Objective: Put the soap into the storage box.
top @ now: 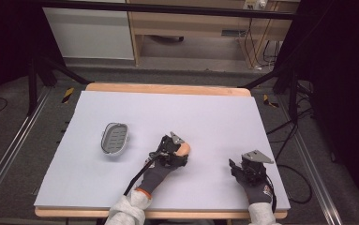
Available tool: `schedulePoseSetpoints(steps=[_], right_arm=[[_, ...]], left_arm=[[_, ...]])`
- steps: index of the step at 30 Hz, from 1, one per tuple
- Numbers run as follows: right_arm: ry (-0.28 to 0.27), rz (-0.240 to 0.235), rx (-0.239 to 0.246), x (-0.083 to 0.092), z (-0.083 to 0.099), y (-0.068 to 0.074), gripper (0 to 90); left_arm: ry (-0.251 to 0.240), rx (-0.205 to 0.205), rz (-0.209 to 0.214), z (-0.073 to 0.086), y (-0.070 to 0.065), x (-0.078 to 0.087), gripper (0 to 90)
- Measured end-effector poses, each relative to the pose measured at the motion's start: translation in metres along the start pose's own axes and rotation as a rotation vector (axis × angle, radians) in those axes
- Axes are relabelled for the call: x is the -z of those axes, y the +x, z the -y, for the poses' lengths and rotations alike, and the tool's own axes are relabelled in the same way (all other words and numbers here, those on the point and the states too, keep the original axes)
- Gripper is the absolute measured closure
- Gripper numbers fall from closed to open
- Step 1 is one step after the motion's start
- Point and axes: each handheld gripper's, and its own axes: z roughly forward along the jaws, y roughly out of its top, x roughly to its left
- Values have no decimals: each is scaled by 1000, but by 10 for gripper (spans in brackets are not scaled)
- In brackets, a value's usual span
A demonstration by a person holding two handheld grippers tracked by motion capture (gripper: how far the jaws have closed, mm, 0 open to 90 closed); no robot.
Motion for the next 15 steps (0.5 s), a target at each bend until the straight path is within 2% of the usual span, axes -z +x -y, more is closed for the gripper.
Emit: schedulePoseSetpoints(steps=[15], right_arm=[[0, 2, 2, 0, 0, 0, 454]], left_arm=[[-48, 7, 7, -3, 5, 28, 317]])
